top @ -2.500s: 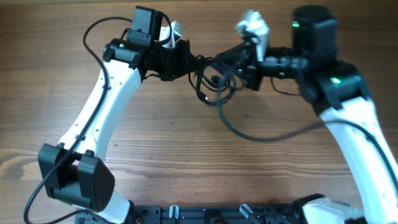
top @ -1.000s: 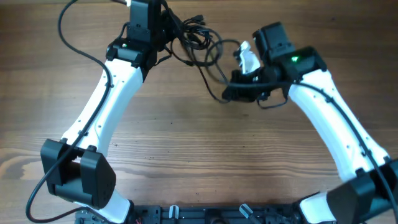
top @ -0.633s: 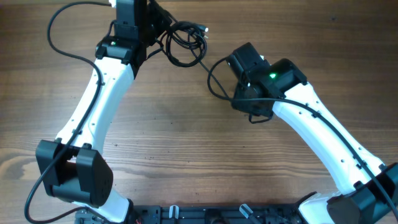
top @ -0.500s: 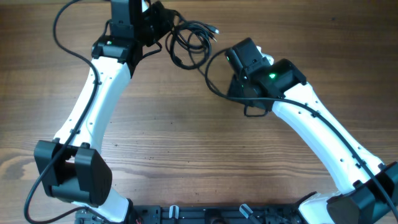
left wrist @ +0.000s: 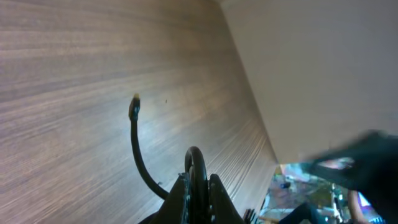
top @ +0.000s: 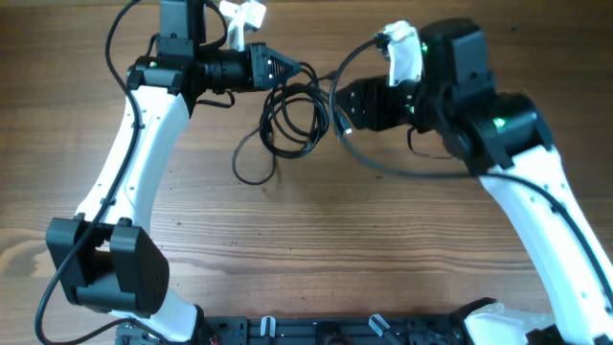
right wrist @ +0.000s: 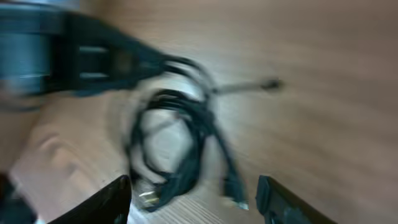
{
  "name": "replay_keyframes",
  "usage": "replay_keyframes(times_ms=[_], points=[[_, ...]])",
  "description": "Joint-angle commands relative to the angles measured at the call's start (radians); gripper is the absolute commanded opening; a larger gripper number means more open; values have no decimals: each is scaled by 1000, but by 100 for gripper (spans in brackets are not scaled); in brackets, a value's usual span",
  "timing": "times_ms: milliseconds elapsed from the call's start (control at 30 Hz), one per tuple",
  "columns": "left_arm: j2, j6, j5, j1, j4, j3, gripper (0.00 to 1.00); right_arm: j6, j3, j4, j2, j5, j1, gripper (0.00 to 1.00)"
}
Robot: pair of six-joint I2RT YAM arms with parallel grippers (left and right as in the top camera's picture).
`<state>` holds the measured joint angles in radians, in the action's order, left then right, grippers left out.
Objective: Untangle cables
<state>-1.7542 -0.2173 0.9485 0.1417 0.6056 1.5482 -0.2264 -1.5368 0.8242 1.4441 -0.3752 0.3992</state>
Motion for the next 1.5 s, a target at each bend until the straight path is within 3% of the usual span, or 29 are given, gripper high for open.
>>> replay_keyframes(times_ms=[0,100,333,467,567,633,700,800,900,967,1100,1300,1400,1467], points=[[0,6,16,-6,16,7,4,122,-14,3,16,-86,29,66],[0,-100,21,-6,18,7,4,122,-13,14,72,-101,30,62],[0,-105,20,12,69,7,4,122,-13,14,185,-101,35,55],[0,-106,19,27,68,7,4,122,-13,6,252,-91,78,47],[0,-106,19,26,68,7,4,89,-13,-2,301,-48,95,26],[0,-106,19,22,68,7,4,-68,-13,13,320,87,94,4],[0,-111,-3,17,69,7,4,-93,-13,15,309,119,94,4],[0,-166,-190,11,79,7,4,-169,-15,19,231,176,68,4],[0,-294,-663,11,175,7,4,-196,-15,33,63,148,-21,4],[0,-316,-816,11,222,7,4,-196,-15,32,-44,87,-96,4],[0,-315,-925,11,273,7,4,-198,-15,45,-203,-39,-277,4],[0,-303,-864,11,261,7,4,-246,-14,127,-229,-46,-423,4],[0,-179,-600,11,166,7,4,-192,-13,165,-173,-100,-402,5],[0,-68,-328,11,80,7,4,-92,-13,159,-127,-208,-376,15]])
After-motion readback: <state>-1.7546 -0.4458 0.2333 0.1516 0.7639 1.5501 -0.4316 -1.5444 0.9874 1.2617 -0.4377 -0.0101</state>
